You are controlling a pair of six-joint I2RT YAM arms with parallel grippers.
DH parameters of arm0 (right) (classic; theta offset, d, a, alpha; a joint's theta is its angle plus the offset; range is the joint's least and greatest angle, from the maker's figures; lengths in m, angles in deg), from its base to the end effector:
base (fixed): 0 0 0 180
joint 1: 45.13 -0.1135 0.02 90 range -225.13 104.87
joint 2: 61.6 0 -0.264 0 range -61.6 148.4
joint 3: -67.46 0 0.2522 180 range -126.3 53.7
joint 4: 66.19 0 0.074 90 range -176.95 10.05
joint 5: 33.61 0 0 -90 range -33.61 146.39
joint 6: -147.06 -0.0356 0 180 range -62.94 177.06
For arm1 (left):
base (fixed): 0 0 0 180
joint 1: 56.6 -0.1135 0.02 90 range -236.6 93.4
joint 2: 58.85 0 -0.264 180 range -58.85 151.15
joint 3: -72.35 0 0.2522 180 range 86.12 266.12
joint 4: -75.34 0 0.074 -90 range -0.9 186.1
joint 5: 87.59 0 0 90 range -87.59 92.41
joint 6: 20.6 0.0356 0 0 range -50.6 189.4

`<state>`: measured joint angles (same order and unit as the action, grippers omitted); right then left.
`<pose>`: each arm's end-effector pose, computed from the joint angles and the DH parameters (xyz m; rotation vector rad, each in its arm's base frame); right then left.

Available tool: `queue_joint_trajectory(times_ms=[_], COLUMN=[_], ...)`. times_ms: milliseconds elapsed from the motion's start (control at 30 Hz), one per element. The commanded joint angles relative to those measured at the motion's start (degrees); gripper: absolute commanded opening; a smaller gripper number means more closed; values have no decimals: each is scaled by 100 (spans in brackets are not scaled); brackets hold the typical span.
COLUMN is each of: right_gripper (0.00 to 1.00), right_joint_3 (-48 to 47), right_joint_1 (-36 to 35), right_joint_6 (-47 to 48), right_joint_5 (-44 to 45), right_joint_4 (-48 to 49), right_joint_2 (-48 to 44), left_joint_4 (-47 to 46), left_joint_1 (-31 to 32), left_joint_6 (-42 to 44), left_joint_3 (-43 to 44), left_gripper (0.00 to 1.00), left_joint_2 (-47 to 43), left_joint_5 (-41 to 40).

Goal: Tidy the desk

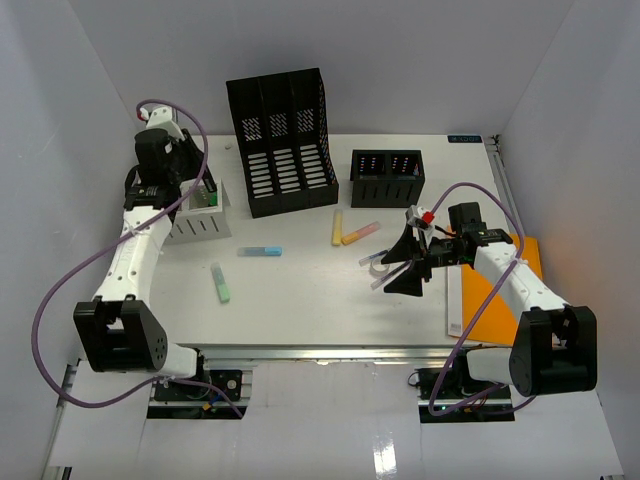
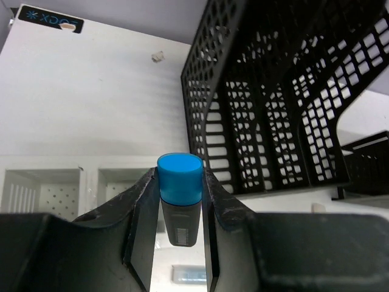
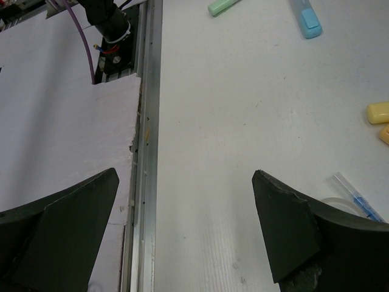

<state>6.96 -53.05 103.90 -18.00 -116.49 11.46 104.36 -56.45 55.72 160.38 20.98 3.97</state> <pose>0.2205 0.0653 0.2368 -1.2356 1.5953 1.2606 0.3254 -0.0018 0.3704 -0.2103 1.9271 -0.1871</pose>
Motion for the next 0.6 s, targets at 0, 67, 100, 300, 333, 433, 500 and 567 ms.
queue_joint_trajectory(times_ms=[0, 67, 100, 300, 333, 433, 500, 567], right_gripper=[98, 98, 98, 98, 98, 97, 97, 97], right_joint_3=[-228, -225, -222, -226, -229, -221, -221, -213], right_joint_1=[19, 19, 19, 24, 26, 33, 48, 74], right_joint_6=[133, 138, 141, 160, 165, 162, 170, 178], right_joint_5=[-179, -176, -173, -122, -115, -88, -79, -76], right_joint_4=[-127, -125, -125, -129, -126, -134, -134, -135], right_joint_2=[-101, -89, -83, -45, -40, -23, -20, -20], left_joint_4=[-529, -691, -781, -1115, -1147, -1248, -1344, -1386], left_joint_1=[-406, -464, -492, -633, -643, -643, -645, -649], left_joint_6=[-68, -35, -17, 12, 19, 12, -11, -28], left_joint_3=[173, 109, 72, -225, -266, -515, -714, -884], left_gripper=[11, 11, 11, 16, 18, 27, 34, 39], left_joint_2=[247, 357, 413, 568, 585, 573, 504, 448], left_joint_5=[229, 221, 215, 250, 277, 324, 333, 339])
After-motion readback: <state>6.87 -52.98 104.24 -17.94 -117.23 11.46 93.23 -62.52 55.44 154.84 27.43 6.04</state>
